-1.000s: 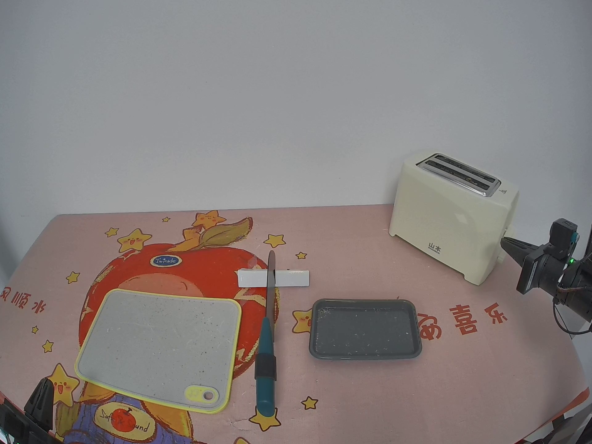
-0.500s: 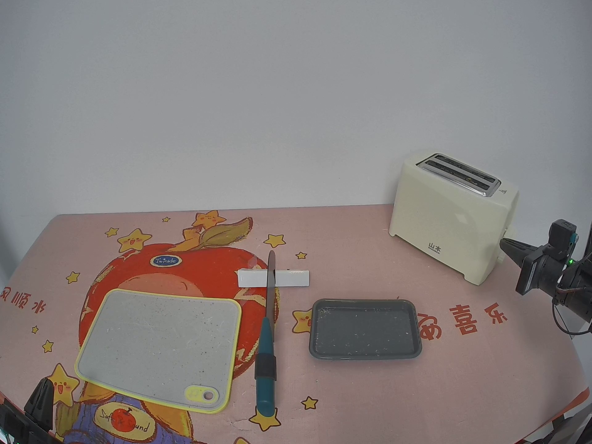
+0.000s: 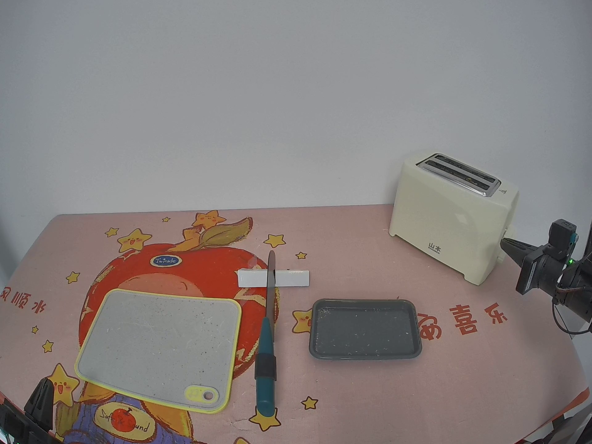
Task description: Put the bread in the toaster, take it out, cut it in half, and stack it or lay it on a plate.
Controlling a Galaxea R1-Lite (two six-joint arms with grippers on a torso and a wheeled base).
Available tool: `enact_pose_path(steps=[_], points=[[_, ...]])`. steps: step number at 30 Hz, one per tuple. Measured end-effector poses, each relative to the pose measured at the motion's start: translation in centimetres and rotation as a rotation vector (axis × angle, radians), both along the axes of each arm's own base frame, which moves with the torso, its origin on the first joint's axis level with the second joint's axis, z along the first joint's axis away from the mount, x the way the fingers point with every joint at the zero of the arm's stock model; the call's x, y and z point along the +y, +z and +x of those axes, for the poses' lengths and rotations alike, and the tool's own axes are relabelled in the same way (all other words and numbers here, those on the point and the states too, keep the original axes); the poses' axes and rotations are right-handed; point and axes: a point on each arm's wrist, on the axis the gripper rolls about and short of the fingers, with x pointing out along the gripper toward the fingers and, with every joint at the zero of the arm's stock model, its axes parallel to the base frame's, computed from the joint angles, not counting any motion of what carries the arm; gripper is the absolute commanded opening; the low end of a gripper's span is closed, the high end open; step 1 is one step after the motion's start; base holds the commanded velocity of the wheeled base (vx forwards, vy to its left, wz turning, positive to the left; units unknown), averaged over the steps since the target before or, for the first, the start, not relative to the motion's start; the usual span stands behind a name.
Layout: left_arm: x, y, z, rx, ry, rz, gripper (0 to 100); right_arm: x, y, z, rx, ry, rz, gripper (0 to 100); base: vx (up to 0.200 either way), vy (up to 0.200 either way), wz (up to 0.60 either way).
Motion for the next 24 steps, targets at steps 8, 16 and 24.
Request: enact_pose_path(steps=[8,16,24], points=[[0.0,0.0,0.0,0.0,0.0,0.0,0,-0.05,0.07,0.07,-0.003,-0.003,0.0,0,0.0,0.0,0.0],[0.0,0.0,0.0,0.0,0.0,0.0,0,-0.03,0.05,0.1,-0.002,-0.002,0.0,0,0.0,0.0,0.0],[0.0,0.0,0.0,0.0,0.0,0.0,0,0.09,-0.06,0.02,0.002,0.004,-0.002,0,0.0,0.0,0.0]])
